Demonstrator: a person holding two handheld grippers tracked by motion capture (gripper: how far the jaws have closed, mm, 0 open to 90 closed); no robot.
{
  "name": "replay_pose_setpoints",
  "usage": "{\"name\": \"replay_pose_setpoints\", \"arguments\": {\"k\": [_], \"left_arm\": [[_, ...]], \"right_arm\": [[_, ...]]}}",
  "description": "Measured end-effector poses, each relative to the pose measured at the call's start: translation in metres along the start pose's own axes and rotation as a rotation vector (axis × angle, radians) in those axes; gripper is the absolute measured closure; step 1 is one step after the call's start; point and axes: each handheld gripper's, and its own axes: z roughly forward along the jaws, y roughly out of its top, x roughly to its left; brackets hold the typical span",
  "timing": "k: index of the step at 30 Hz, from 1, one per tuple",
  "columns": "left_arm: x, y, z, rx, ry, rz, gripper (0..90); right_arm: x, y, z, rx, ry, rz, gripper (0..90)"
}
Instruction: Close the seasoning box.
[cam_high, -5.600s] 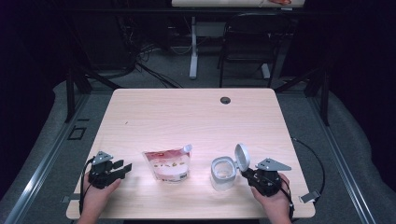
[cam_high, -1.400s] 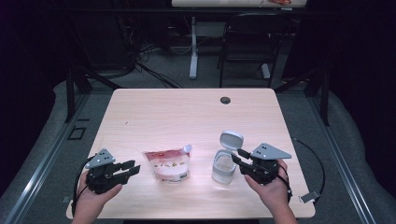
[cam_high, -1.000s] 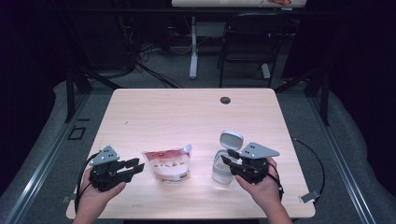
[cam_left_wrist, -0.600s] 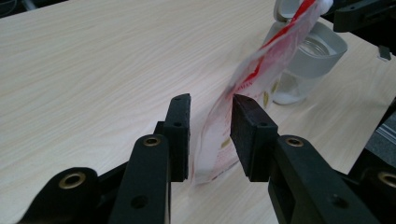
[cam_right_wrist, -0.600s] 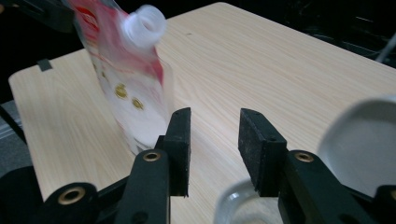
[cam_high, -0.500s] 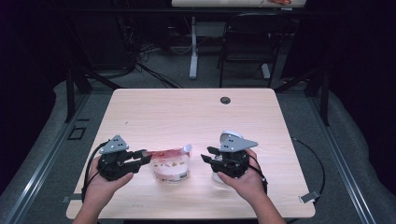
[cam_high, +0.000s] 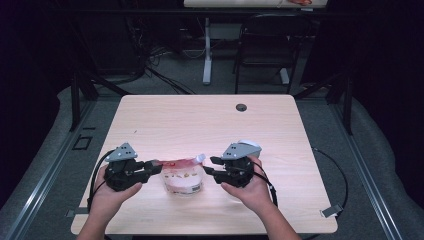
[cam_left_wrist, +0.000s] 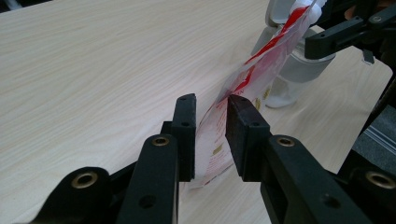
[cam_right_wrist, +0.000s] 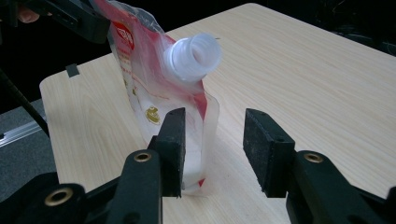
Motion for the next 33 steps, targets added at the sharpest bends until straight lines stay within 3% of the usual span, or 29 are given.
{"name": "replay_pose_setpoints", "arguments": {"k": [13, 25, 33], "left_arm": [[-0.001, -0.001, -0.001, 0.001, -0.01, 0.01, 76.4], [0.001, -0.001, -0.001, -0.004, -0.004, 0.011, 81.0], [-0.002, 0.0, 0.0, -0.002, 0.022, 0.031, 85.0]], "right_arm": [[0.008, 0.01, 0.012, -0.003, 0.045, -0.019, 56.9], [0.01, 0.011, 0.013, -0.004, 0.035, -0.035, 60.2], [0.014, 0.011, 0.012, -0.001, 0.01, -0.059, 62.0]]}}
